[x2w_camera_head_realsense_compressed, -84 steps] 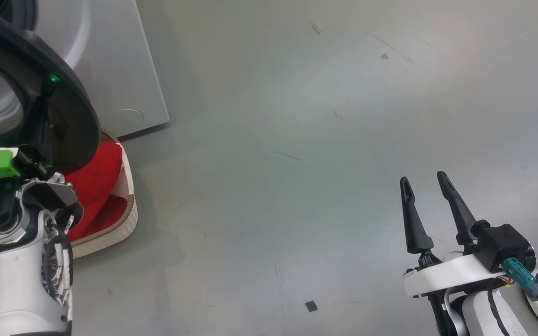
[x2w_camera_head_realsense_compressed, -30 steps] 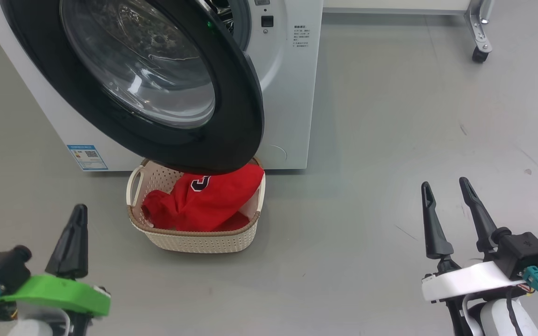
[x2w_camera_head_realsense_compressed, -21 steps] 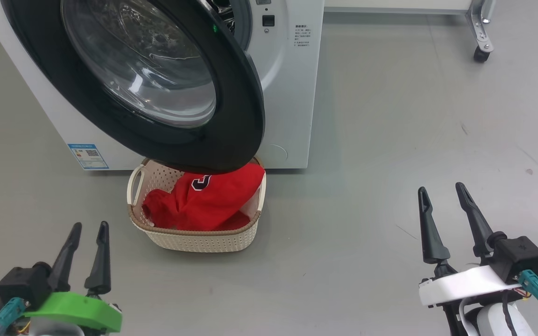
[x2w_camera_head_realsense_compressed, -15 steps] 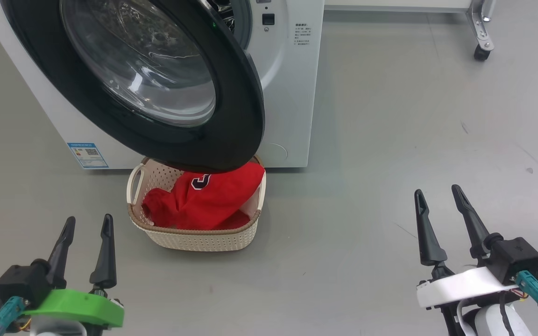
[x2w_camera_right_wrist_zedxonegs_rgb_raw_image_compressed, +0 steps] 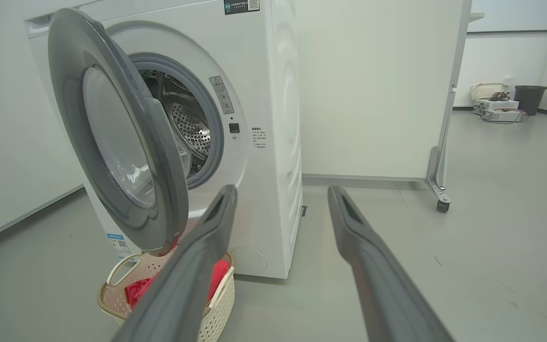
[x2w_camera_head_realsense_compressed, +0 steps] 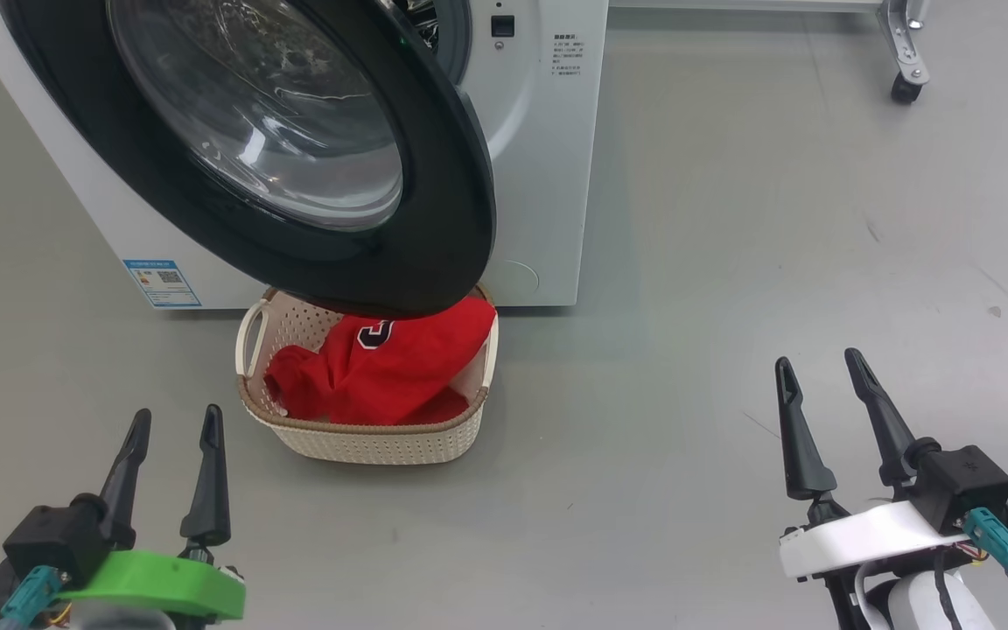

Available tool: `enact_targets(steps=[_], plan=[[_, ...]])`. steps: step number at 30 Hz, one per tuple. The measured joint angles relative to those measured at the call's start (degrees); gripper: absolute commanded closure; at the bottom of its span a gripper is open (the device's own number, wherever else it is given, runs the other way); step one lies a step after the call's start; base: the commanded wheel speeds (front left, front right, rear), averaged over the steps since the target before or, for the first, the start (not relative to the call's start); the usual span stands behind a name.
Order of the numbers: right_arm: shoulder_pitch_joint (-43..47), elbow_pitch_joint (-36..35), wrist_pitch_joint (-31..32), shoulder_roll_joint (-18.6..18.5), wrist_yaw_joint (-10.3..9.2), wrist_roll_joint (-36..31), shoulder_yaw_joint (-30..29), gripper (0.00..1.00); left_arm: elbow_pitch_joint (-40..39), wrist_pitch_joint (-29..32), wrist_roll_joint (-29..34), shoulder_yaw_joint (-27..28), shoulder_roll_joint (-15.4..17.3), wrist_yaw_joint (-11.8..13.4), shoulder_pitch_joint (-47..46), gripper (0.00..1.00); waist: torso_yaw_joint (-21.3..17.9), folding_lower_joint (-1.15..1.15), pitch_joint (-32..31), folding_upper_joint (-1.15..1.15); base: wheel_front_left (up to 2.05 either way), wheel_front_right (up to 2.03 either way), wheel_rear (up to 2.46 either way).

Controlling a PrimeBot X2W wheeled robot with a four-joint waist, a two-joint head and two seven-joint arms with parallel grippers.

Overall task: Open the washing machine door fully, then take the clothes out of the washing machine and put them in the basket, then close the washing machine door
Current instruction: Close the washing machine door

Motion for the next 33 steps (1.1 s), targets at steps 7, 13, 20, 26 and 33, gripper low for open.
enact_targets(steps=[7,13,20,26,33], plan=[[-0.01,0.15,0.00,0.07,0.00,0.00,0.03,0.00,-0.23,0.00,1.75,0.46,-0.96,-0.42,0.16,0.00,-0.02,0.00,0.28,0.00,0.00,0.00,0.00],[-0.03,0.14,-0.01,0.11,0.01,0.00,0.01,0.00,-0.54,0.00,3.07,1.18,-1.33,-0.91,0.19,0.00,0.01,0.00,0.37,0.00,0.00,0.00,0.00],[-0.03,0.15,-0.01,0.20,0.01,0.00,0.01,0.00,-0.65,0.00,3.49,2.05,-2.37,-1.02,0.31,0.00,0.10,0.00,0.27,0.00,0.00,0.00,0.00],[-0.03,0.18,-0.01,0.22,0.02,-0.01,0.01,0.00,-0.67,0.00,3.98,2.45,-2.59,-1.43,0.71,0.00,0.16,0.00,0.21,0.00,0.00,0.00,0.00],[-0.03,0.18,-0.01,0.25,0.21,-0.01,0.01,0.00,-0.81,0.00,4.82,2.67,-2.93,-1.51,0.96,0.00,0.30,0.00,0.43,0.00,0.00,0.00,0.00]])
